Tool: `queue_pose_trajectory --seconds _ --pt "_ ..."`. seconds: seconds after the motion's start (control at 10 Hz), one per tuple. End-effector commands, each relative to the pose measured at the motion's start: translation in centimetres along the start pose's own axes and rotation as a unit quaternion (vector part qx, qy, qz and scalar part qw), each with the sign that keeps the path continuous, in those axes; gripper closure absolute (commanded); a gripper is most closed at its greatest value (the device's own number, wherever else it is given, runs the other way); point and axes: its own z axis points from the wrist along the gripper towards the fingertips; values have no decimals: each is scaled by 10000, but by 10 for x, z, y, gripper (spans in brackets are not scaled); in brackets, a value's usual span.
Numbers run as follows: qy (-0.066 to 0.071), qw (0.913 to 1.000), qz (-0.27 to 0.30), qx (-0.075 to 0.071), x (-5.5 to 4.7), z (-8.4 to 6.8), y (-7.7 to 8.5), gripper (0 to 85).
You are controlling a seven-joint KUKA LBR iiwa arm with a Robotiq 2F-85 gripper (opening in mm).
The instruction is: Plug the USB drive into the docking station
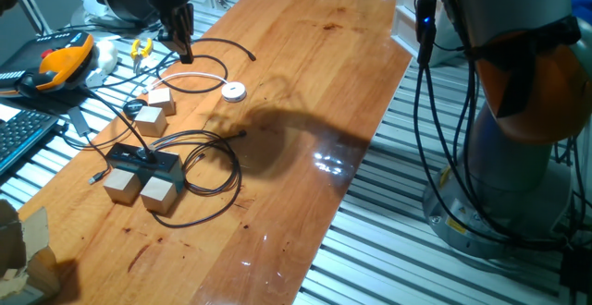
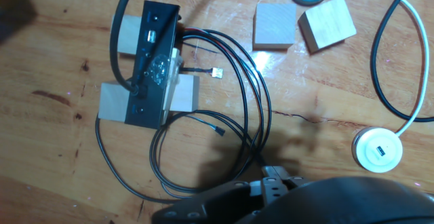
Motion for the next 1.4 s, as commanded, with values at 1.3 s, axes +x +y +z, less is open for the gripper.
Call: queue_pose_trajectory --seconds 1.3 --pt "-41 9999 67 -140 -1 1 2 850"
